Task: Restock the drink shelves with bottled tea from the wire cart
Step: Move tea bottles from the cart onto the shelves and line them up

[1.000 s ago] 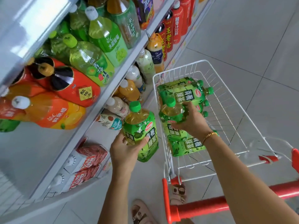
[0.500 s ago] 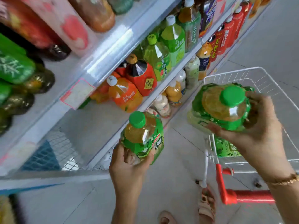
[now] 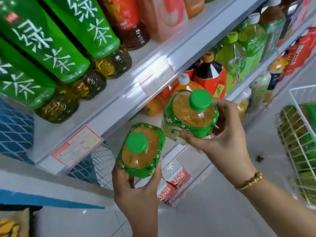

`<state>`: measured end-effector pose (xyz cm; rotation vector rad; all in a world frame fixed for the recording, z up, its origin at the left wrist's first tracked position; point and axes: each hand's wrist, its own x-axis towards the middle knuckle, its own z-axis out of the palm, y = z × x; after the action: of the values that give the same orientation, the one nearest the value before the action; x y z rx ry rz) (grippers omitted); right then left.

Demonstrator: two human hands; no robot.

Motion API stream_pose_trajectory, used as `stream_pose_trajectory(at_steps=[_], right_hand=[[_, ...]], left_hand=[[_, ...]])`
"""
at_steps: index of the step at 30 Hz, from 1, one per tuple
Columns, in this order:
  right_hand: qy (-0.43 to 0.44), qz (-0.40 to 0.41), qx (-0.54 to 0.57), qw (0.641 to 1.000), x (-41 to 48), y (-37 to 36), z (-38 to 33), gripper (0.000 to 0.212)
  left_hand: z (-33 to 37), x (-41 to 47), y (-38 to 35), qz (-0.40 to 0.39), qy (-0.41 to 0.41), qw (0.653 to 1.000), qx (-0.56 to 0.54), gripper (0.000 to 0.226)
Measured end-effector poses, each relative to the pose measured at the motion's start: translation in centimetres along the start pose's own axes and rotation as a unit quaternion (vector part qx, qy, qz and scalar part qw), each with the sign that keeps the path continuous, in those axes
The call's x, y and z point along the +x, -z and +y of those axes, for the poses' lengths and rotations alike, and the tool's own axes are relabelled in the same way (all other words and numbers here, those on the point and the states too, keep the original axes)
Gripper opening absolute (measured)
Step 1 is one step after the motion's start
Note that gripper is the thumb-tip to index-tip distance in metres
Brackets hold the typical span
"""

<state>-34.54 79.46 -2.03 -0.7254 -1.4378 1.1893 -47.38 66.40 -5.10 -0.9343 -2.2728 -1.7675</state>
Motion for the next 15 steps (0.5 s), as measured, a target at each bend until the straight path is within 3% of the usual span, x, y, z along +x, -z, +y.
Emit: stream_pose_trajectory(at_steps=[6,15], right_hand=[[0.039,-0.016,0.036,0.998,0.8,-4.1,4.8,0.069],[0.103,-0.094,-0.009,0.990,2.9,-7.6,12.0,0.075]], left_hand=[[-5.7,1.4,-2.1,0.065,0.013,0.998,-0.004,0.080],[-10.0,4.6,-5.1,0.123,0.058,0.987,-0.082,0.079]])
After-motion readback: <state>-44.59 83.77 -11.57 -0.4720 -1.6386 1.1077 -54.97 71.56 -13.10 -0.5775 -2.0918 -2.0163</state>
